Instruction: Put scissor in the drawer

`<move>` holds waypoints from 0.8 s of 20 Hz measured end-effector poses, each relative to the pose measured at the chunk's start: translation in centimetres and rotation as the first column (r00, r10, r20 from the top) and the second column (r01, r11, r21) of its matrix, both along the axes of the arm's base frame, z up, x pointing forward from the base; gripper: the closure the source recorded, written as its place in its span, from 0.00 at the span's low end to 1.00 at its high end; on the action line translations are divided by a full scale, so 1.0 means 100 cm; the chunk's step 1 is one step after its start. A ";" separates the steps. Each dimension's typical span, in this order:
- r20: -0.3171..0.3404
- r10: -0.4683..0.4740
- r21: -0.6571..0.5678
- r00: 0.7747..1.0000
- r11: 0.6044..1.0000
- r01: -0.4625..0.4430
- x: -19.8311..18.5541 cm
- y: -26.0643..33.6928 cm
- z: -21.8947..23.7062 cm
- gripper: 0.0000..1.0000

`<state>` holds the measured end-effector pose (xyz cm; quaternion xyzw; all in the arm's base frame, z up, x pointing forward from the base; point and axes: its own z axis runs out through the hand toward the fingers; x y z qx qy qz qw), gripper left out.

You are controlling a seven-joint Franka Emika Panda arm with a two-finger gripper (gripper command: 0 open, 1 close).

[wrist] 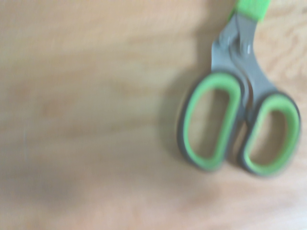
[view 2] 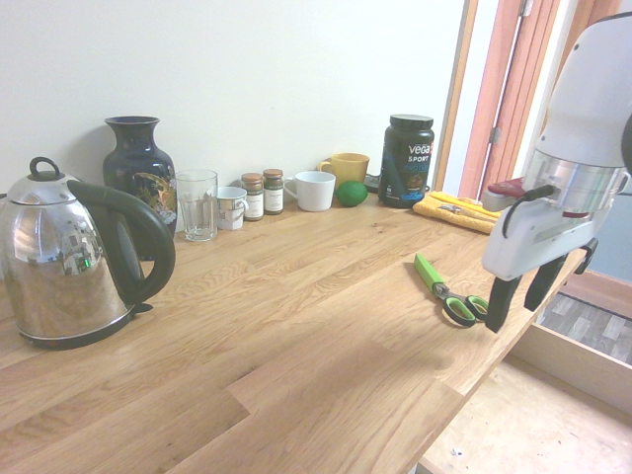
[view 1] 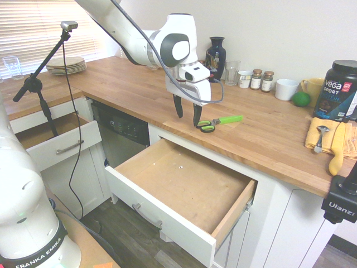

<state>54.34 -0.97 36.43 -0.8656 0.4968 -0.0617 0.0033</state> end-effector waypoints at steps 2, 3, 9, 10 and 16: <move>0.013 -0.037 0.006 0.999 0.999 0.037 0.013 0.002 -0.005 0.00; 0.019 -0.058 0.007 0.998 0.998 0.058 0.020 0.002 -0.007 0.00; 0.041 -0.122 0.007 0.992 0.993 0.121 0.064 -0.010 -0.020 0.00; 0.044 -0.125 0.007 0.991 0.992 0.124 0.069 -0.011 -0.021 0.00; 0.054 -0.142 0.007 0.988 0.990 0.142 0.080 -0.019 -0.012 0.00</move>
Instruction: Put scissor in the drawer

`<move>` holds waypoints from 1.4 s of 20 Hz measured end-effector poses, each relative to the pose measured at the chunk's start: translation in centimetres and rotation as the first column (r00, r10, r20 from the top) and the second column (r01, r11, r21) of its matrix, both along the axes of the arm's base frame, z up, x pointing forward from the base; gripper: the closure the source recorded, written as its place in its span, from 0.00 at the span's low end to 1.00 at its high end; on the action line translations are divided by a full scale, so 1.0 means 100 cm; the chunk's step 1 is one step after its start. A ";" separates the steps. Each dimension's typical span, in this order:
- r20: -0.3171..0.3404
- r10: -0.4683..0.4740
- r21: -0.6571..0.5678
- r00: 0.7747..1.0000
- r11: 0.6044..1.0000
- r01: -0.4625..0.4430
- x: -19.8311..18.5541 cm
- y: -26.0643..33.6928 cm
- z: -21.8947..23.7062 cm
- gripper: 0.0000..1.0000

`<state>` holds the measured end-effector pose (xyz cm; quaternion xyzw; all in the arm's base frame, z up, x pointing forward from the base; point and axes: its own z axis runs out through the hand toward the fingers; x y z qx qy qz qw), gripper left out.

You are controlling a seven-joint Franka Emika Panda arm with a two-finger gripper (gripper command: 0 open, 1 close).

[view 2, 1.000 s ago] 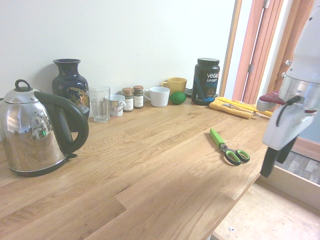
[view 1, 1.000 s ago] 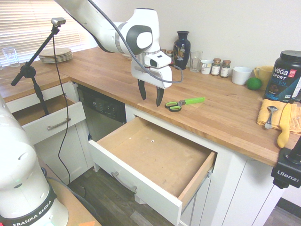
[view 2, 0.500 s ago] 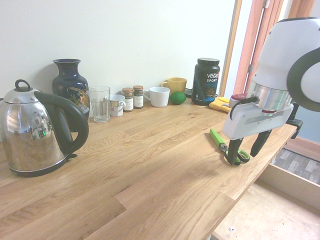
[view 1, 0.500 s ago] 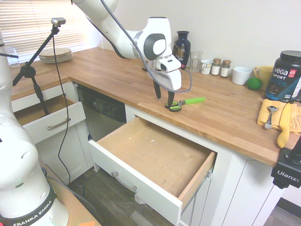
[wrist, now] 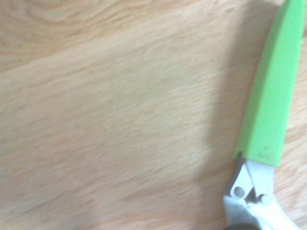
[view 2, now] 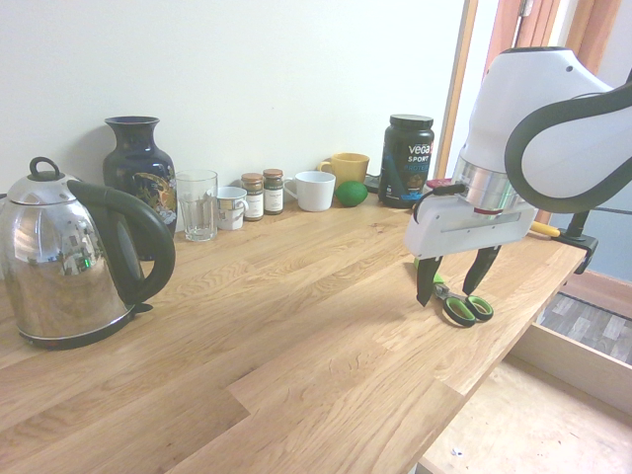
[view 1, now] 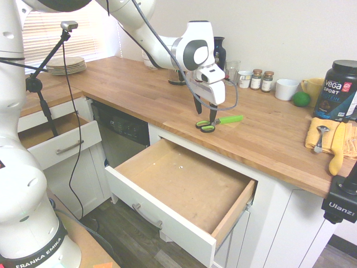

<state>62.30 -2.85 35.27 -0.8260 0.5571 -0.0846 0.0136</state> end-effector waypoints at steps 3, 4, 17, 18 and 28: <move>-0.007 -0.017 0.004 1.000 1.000 0.017 0.000 -0.007 -0.004 0.00; -0.010 -0.022 0.005 1.000 1.000 0.022 0.000 -0.009 -0.006 0.00; -0.024 -0.065 0.014 0.998 0.998 0.065 0.001 -0.029 -0.018 0.00; -0.024 -0.066 0.014 0.998 0.998 0.066 0.002 -0.030 -0.018 0.00; -0.018 -0.066 0.020 0.998 0.998 0.066 0.019 -0.034 -0.024 1.00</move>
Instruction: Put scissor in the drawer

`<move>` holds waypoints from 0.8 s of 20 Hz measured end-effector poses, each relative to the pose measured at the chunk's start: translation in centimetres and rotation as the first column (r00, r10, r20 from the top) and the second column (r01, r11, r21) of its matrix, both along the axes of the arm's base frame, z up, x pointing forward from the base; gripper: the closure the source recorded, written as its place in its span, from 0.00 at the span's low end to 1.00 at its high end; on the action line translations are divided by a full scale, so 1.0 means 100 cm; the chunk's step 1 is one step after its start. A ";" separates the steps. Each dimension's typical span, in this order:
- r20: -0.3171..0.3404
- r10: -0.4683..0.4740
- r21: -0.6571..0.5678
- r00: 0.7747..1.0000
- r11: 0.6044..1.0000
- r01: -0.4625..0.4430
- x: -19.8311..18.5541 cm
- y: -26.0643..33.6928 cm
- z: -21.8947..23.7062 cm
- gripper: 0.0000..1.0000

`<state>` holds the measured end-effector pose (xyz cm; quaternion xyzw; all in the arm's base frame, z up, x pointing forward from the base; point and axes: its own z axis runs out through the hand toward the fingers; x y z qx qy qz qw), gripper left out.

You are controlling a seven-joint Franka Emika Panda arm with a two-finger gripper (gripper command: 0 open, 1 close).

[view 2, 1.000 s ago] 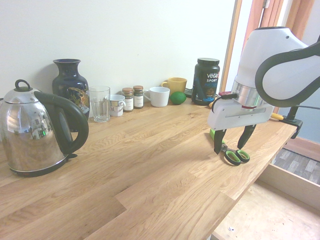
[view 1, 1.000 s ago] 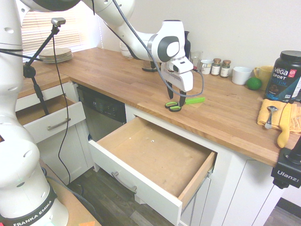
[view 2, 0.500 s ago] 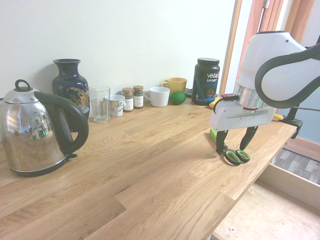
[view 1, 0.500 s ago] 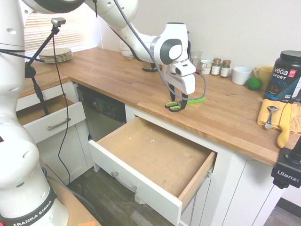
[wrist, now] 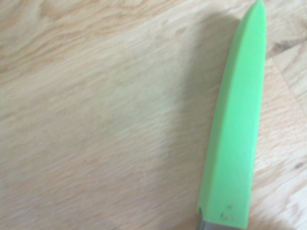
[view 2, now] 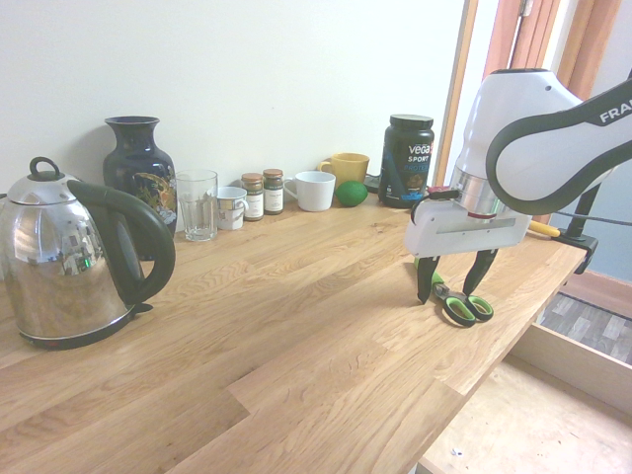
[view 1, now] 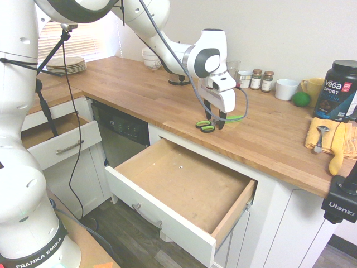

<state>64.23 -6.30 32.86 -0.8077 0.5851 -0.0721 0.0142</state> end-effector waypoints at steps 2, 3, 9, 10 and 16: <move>0.000 0.001 0.000 1.000 1.000 -0.001 0.000 0.000 0.000 1.00; 0.000 0.001 0.000 1.000 1.000 -0.001 0.000 0.000 0.000 1.00; 0.000 0.004 0.001 1.000 1.000 -0.004 0.000 0.002 0.000 1.00; 0.000 0.004 0.001 1.000 1.000 -0.004 0.000 0.002 0.000 1.00; 0.001 0.007 0.001 1.000 1.000 -0.007 0.001 0.004 0.000 1.00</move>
